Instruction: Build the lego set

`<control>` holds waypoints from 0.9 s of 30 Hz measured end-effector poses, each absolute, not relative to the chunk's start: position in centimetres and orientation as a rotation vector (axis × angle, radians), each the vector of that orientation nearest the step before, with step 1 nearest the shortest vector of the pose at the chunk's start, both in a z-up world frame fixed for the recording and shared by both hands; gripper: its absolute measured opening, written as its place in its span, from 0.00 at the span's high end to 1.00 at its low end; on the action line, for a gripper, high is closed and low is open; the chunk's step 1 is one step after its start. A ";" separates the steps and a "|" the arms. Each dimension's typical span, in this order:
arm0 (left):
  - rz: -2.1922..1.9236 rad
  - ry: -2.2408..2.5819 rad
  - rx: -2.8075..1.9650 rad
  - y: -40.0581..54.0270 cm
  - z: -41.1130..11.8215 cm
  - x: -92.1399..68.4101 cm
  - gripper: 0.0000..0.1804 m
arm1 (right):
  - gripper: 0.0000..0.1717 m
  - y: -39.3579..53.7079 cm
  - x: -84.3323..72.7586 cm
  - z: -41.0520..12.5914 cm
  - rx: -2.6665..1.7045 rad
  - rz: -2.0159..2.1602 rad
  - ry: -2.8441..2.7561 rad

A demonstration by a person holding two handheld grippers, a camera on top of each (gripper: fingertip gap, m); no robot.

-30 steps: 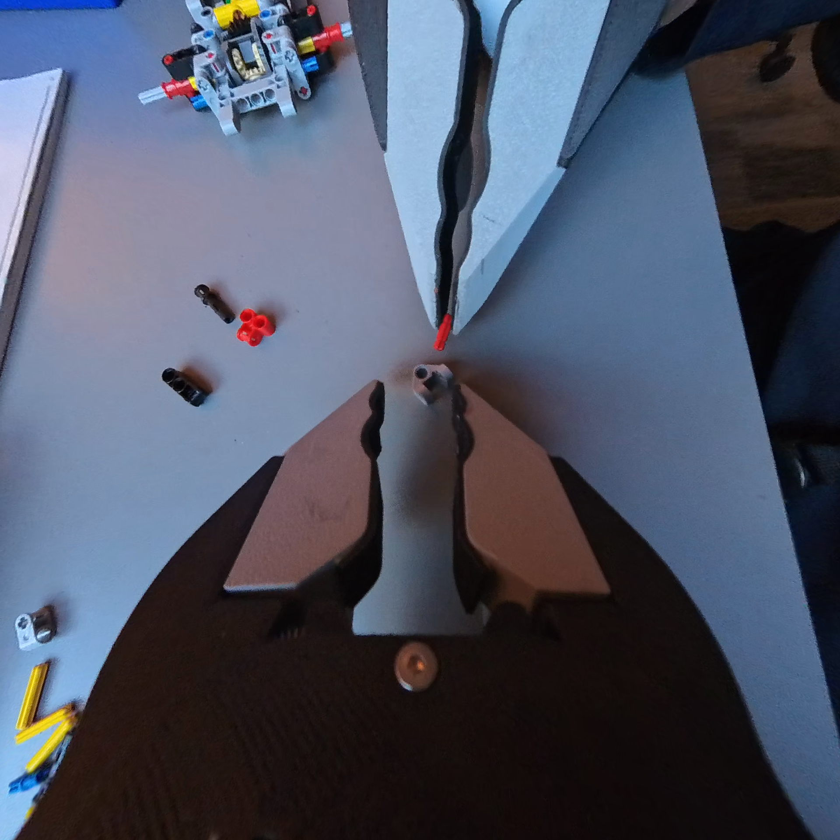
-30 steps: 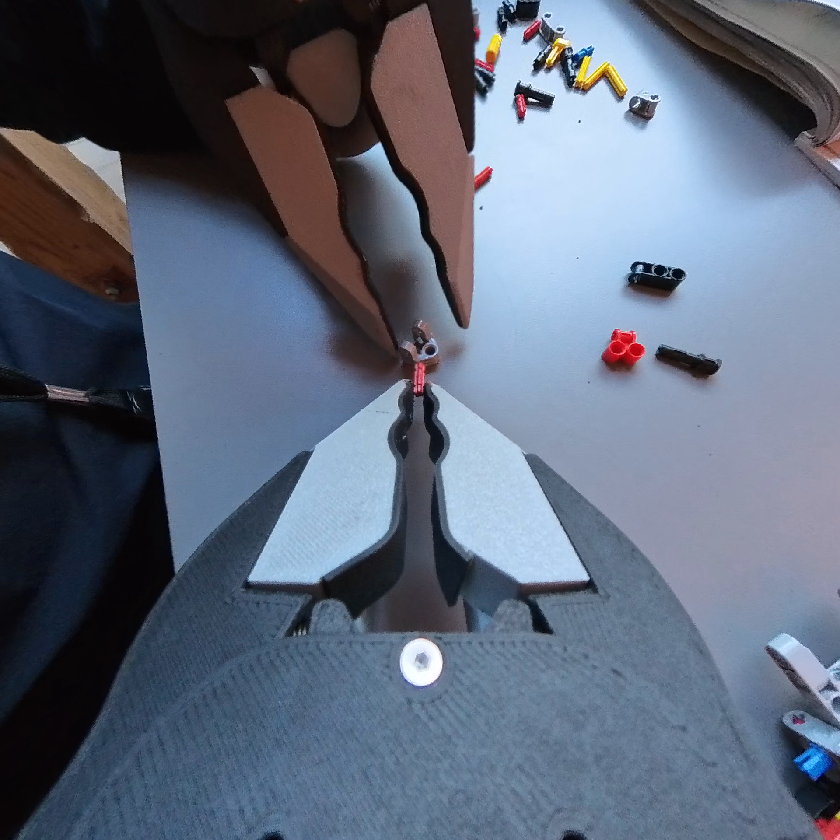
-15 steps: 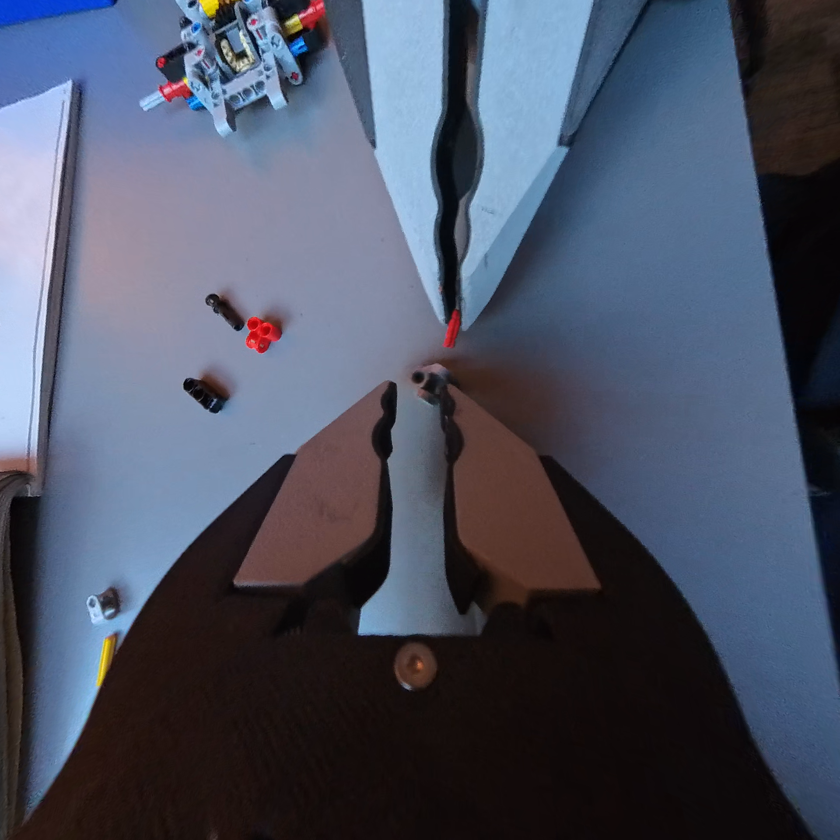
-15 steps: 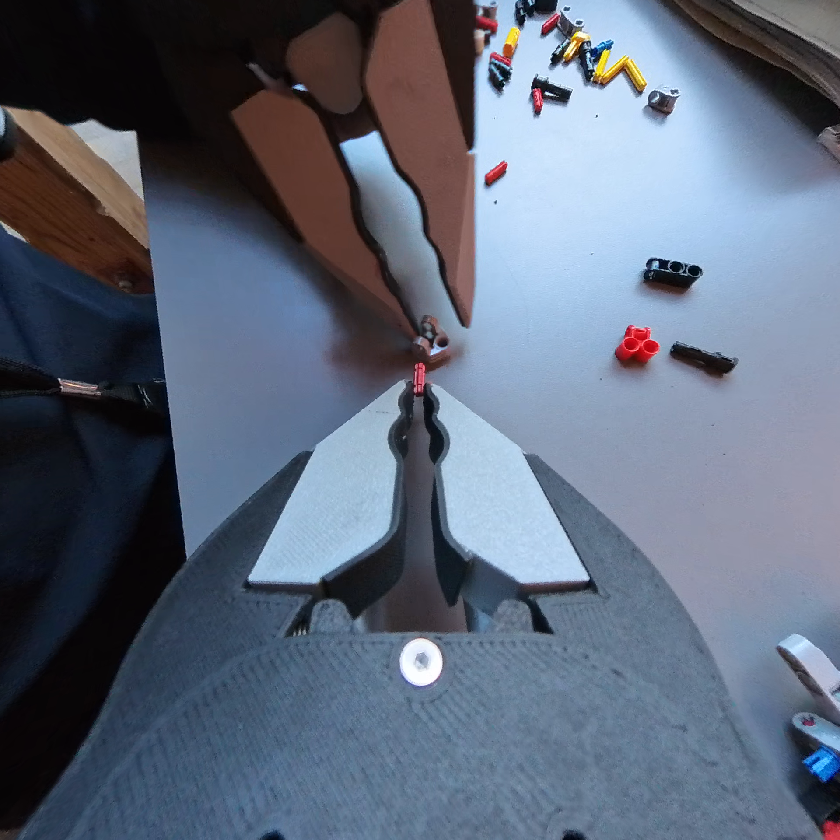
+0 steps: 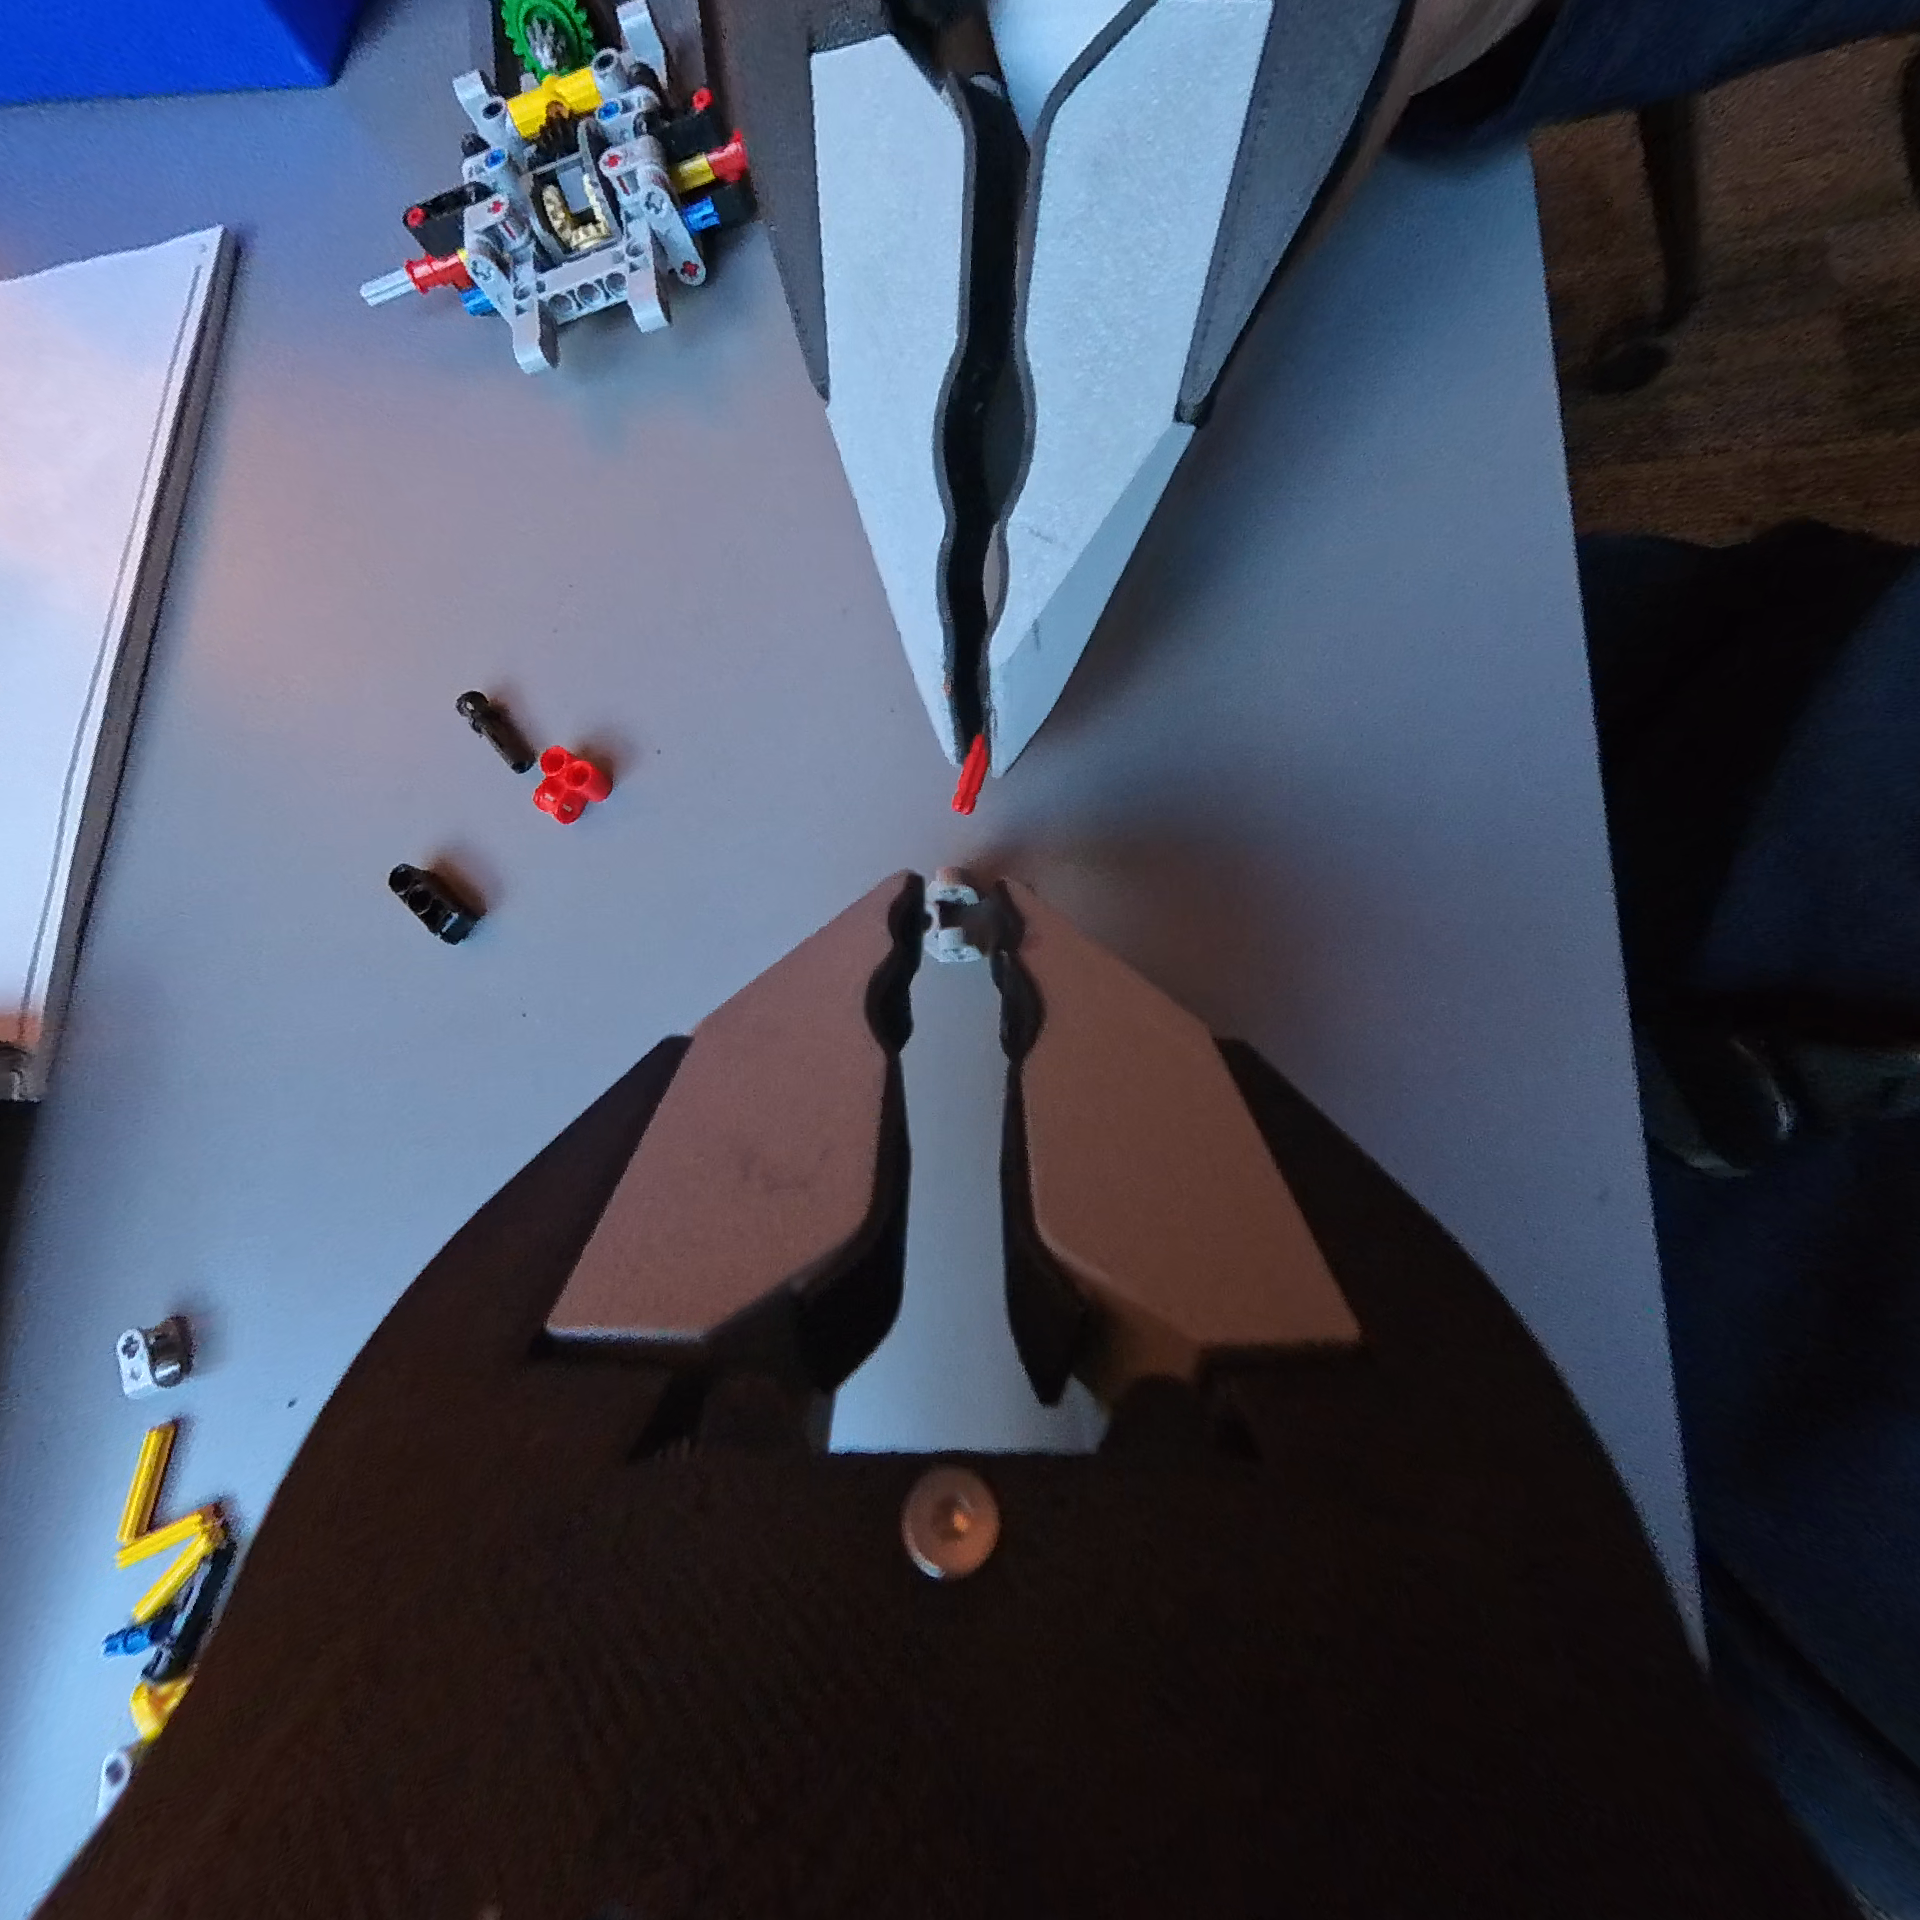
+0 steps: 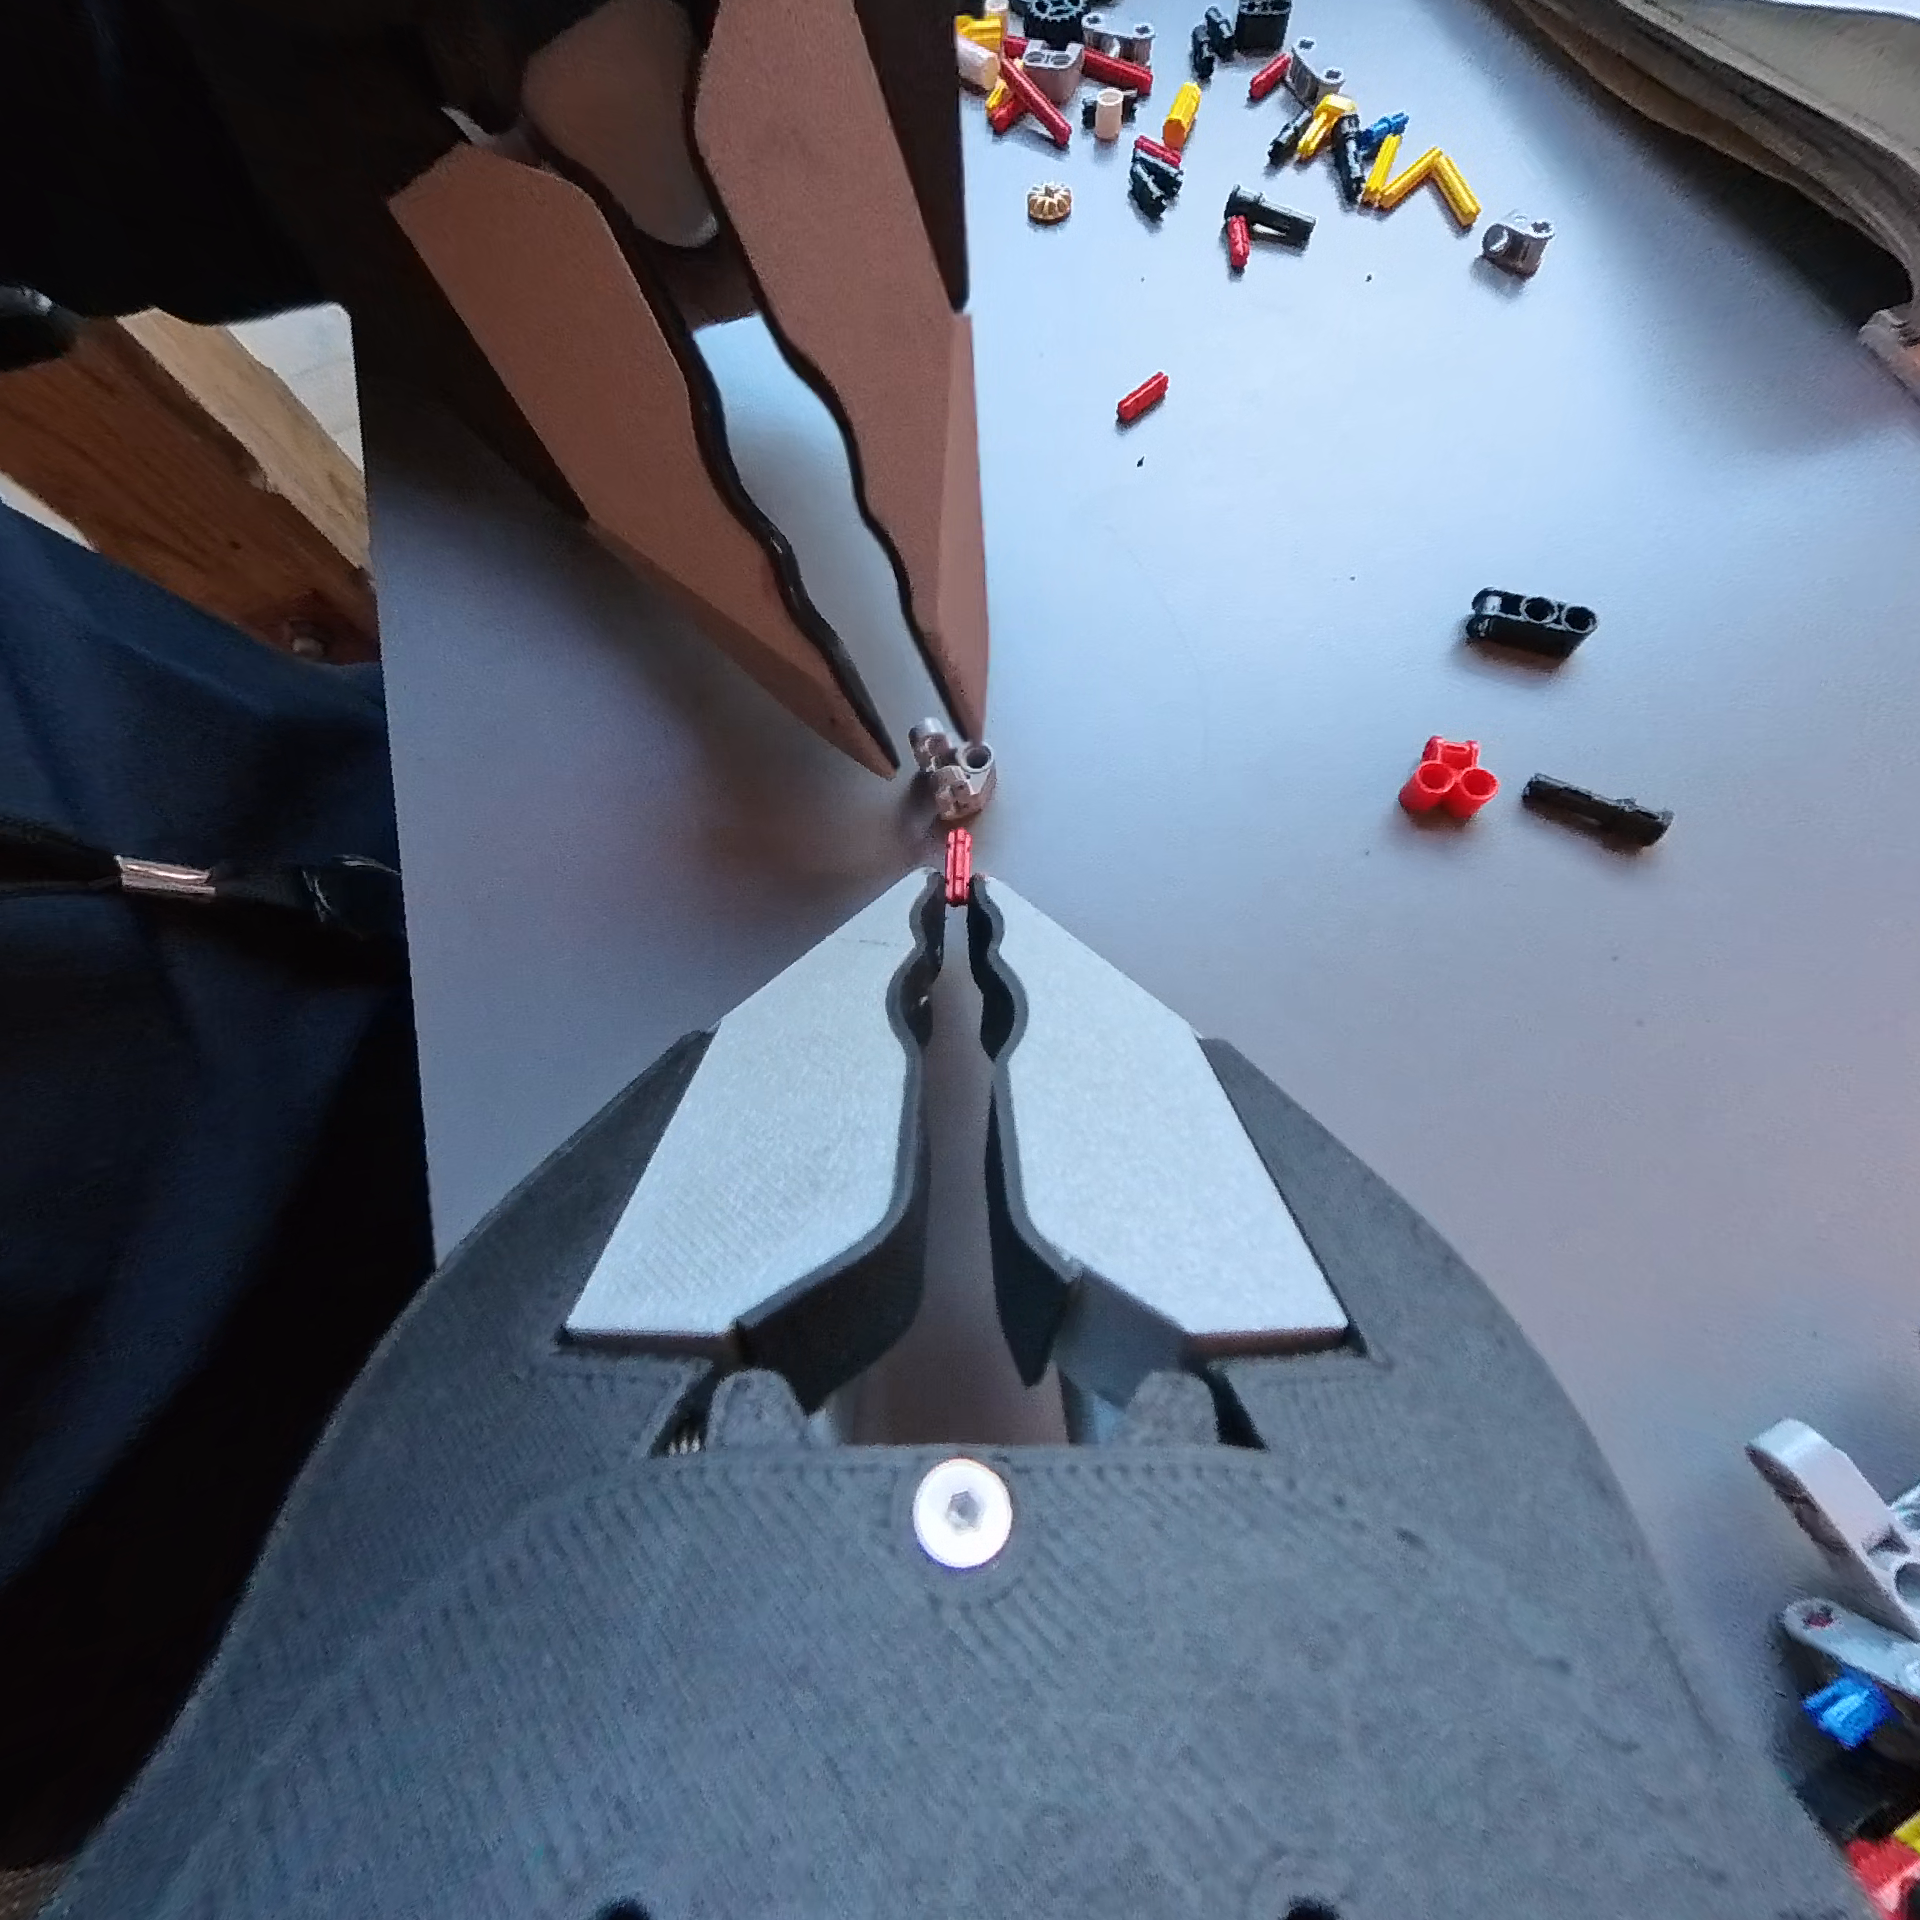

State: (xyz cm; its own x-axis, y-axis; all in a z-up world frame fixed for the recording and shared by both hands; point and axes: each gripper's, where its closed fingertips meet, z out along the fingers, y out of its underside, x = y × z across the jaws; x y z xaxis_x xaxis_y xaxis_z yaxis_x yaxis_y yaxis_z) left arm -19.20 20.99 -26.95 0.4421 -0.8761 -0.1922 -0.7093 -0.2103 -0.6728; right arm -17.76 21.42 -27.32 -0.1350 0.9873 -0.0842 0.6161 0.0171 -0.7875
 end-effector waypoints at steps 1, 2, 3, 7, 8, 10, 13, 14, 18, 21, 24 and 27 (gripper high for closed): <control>-0.302 1.331 -1.984 21.0 -27.1 -19.1 0.95 | 1.00 21.5 -17.8 -27.3 -1.630 0.963 -1.801; -0.305 1.330 -1.990 21.1 -27.3 -19.1 0.96 | 1.00 21.5 -17.9 -27.3 -1.623 0.963 -1.808; -0.310 1.329 -1.998 21.2 -27.5 -19.0 0.96 | 1.00 21.4 -18.0 -27.3 -1.609 0.962 -1.820; -0.336 1.322 -2.011 21.2 -28.0 -18.9 0.95 | 1.00 21.4 -18.2 -27.4 -1.544 0.934 -1.864; -0.337 1.320 -2.014 21.2 -28.0 -19.0 0.95 | 1.00 21.4 -18.2 -27.4 -1.530 0.927 -1.869; -0.331 1.321 -2.013 21.3 -28.0 -19.1 0.97 | 1.00 21.3 -18.3 -27.3 -1.504 0.926 -1.887; -0.348 1.319 -2.005 21.4 -28.0 -18.9 0.97 | 1.00 21.3 -18.5 -27.3 -1.470 0.909 -1.901; -0.361 1.313 -2.001 21.4 -28.0 -18.8 0.97 | 1.00 21.3 -18.6 -27.4 -1.464 0.900 -1.903; -0.439 1.265 -1.985 21.4 -27.9 -18.8 0.97 | 1.00 21.3 -18.5 -27.4 -1.453 0.898 -1.913; -0.476 1.255 -1.974 21.3 -27.9 -18.9 0.97 | 1.00 21.4 -18.5 -27.4 -1.448 0.894 -1.919; -0.467 1.283 -1.955 21.2 -27.9 -18.9 0.97 | 1.00 21.5 -18.5 -27.6 -1.452 0.877 -1.926; -0.471 1.292 -1.950 21.2 -27.9 -18.9 0.97 | 0.99 21.5 -18.5 -27.8 -1.451 0.869 -1.936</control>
State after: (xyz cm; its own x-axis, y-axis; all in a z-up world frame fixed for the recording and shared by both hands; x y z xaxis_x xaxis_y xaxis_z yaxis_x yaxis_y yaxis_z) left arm -18.91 21.22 -27.91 0.4262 -0.9000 -0.0920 -0.6291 -0.2218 -0.7450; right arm -18.52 21.47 -27.77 -0.2548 0.9654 0.0556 0.5997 0.2028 -0.7741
